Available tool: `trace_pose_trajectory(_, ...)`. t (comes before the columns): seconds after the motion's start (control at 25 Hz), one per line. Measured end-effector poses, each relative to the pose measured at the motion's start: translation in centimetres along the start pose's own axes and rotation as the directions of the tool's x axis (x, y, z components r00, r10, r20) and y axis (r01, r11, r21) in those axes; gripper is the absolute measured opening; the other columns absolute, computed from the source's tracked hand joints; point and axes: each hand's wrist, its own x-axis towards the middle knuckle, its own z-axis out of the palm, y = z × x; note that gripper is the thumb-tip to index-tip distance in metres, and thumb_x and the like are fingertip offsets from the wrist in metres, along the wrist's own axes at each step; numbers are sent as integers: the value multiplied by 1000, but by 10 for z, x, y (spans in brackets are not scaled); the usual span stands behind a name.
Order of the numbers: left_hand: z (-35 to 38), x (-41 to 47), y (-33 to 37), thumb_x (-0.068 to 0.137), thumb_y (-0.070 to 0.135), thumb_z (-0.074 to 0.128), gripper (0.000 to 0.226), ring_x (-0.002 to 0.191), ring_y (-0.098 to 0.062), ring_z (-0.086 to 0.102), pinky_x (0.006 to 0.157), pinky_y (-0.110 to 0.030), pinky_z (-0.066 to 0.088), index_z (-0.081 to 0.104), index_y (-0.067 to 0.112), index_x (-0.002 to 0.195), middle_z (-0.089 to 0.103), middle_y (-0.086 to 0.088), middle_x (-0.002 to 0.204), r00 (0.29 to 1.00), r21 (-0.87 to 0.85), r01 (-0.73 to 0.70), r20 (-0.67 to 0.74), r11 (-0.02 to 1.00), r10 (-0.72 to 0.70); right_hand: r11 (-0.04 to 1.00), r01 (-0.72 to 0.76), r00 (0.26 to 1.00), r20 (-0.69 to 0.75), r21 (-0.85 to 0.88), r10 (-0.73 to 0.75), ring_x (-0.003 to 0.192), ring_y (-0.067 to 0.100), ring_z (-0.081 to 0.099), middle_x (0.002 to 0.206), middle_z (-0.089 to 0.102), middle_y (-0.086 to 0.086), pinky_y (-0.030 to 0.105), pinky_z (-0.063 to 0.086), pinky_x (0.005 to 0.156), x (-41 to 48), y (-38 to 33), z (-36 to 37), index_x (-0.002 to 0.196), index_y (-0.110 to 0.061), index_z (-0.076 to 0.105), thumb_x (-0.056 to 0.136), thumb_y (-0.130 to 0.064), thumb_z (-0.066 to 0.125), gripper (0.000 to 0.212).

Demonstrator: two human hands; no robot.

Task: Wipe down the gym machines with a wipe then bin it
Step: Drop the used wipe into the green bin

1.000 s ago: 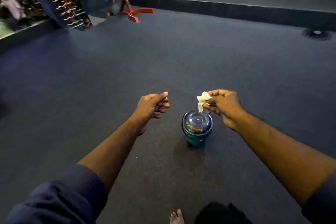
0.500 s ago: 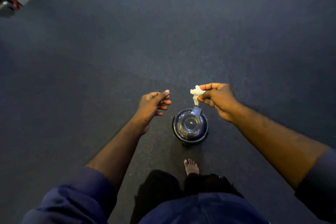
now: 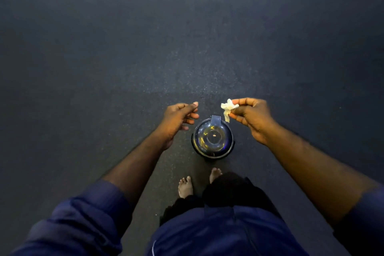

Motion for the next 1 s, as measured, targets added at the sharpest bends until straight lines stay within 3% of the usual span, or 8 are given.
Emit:
trace_pose_trajectory(0.24, -6, 23, -2, 98, 48, 67, 35, 84, -17, 68, 76, -36, 50, 74, 14, 103, 79, -10, 102, 994, 40, 33, 104, 999, -37, 999, 25, 998, -64, 46, -22, 98, 28, 77, 106, 77, 18, 38, 63, 89, 1, 4, 11, 102, -4, 72, 91, 15, 65, 23)
trace_pose_trajectory(0.44, -1, 35, -6, 99, 47, 67, 40, 85, -19, 67, 77, -37, 50, 74, 8, 107, 79, -13, 104, 990, 74, 48, 126, 996, -57, 996, 16, 992, -123, 90, -5, 96, 28, 77, 105, 77, 17, 31, 64, 81, 13, 10, -3, 106, -2, 70, 92, 13, 65, 22)
trace_pose_trajectory(1.0, 7, 56, -5, 98, 47, 67, 42, 84, -20, 67, 76, -36, 50, 73, 7, 111, 79, -13, 105, 984, 66, 84, 154, 994, -93, 995, -4, 983, -183, 101, 23, 91, 24, 76, 100, 76, 15, 29, 64, 79, 25, 28, -9, 101, -5, 70, 92, 14, 65, 22)
